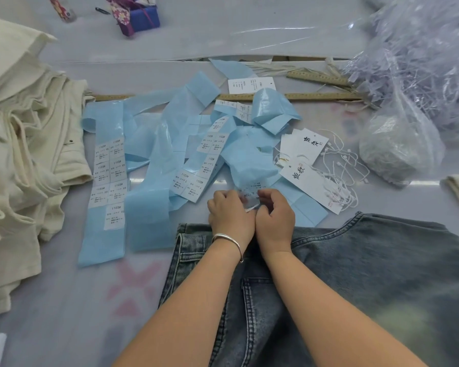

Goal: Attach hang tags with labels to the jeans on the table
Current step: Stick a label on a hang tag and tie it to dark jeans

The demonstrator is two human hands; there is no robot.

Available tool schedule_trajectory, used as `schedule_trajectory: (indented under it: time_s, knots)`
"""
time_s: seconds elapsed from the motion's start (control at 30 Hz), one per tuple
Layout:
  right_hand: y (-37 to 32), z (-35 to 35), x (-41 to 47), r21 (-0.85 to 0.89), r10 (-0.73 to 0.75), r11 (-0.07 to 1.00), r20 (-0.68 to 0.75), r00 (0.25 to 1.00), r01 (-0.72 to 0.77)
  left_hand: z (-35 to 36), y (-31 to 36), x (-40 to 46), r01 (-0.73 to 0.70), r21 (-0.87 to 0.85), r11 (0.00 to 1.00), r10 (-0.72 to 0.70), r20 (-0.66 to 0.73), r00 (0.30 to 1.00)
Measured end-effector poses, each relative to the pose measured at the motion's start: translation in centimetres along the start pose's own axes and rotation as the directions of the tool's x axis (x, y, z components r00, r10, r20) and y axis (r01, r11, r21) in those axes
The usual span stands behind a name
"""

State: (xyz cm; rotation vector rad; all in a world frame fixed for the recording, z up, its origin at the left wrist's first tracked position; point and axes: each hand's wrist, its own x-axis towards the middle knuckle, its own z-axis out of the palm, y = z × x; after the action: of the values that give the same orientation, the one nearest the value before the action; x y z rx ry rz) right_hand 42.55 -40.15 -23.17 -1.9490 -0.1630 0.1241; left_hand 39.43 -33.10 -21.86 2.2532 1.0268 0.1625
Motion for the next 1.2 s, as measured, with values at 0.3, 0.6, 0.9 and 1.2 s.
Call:
schedule_trajectory:
  time_s: [0.3, 0.6, 0.9, 1.2]
  knots:
    - [0.2, -0.3, -0.1, 0.025, -0.099, 0.995, 0.051, 0.994, 0.098, -1.4, -1.0, 0.0, 0.226, -0.771, 0.595, -0.179, 0.147, 0.973]
    - [-1.0, -1.0, 0.2, -0.024, -0.268, 0.963, 0.024, 0.963, 0.269, -2.3, 0.0, 2.6, 0.391, -0.713, 0.581, -0.243, 0.307, 0.92]
    - [-6.8, -7.2, -3.1, 0.717, -0.123, 0.682, 0.302, 0.945, -0.14, -4.3, -0.1, 4.6, 0.302, -0.533, 0.791, -0.239, 0.185, 0.953]
    - [-8.1, -11.8, -3.8, 0.729, 0.105, 0.575, 0.385, 0.917, -0.372, -9.4, 1.7, -3.4, -0.093, -0.639, 0.764, 0.288, 0.208, 0.935]
